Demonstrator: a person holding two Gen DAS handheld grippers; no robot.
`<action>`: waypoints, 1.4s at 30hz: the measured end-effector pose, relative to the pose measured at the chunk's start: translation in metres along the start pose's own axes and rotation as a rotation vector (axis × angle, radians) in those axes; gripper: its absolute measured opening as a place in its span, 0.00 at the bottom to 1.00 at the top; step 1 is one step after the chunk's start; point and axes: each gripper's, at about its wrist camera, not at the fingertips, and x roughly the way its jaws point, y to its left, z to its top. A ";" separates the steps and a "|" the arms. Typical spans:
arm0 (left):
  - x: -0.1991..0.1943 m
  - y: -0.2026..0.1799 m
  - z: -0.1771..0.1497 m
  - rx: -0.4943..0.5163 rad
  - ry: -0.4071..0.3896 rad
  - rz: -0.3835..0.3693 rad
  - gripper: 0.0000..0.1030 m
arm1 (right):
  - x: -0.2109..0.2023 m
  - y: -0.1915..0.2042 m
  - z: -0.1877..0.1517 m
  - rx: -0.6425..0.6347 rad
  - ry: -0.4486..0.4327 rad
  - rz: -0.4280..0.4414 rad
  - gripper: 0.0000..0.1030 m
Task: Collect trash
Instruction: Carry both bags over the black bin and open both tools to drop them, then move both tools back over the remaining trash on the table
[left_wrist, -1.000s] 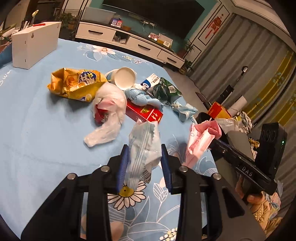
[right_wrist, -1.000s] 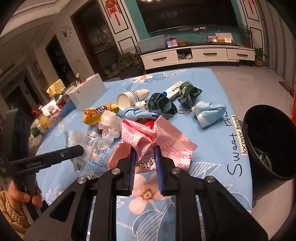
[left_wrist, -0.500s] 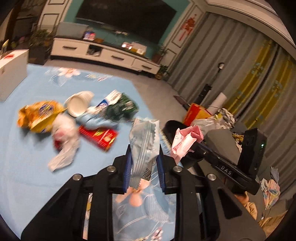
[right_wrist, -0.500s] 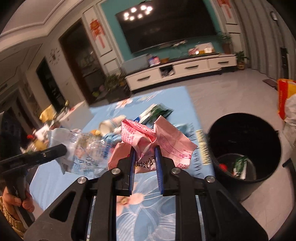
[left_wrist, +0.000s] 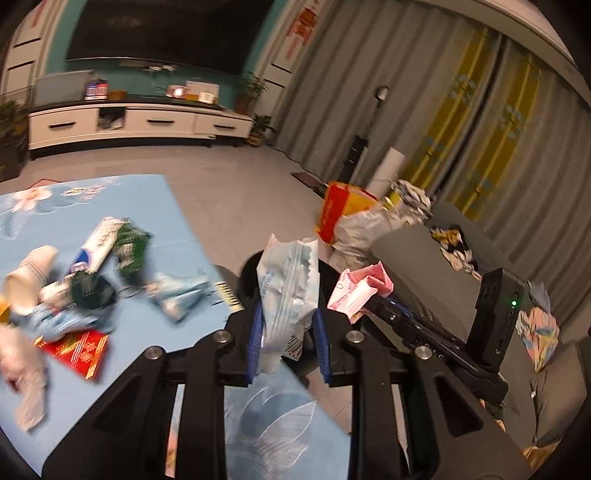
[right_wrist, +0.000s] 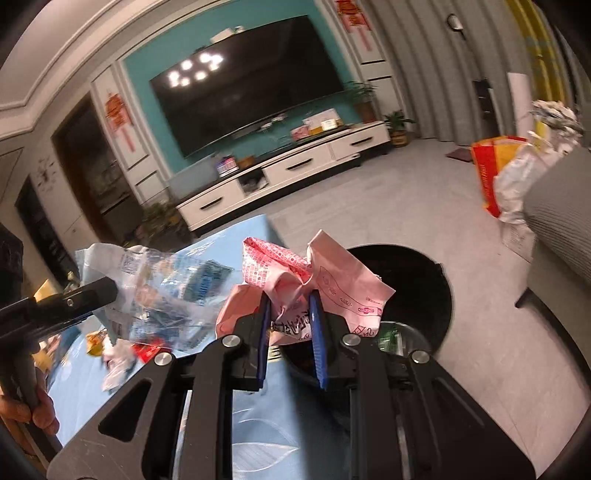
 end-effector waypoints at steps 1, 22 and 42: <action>0.014 -0.005 0.003 0.009 0.016 -0.005 0.26 | 0.002 -0.004 0.000 0.007 -0.001 -0.011 0.21; 0.098 0.018 -0.007 -0.086 0.137 0.082 0.88 | 0.034 -0.055 -0.011 0.122 0.077 -0.099 0.49; -0.079 0.115 -0.096 -0.318 0.083 0.411 0.97 | 0.012 0.065 -0.029 -0.139 0.166 0.123 0.81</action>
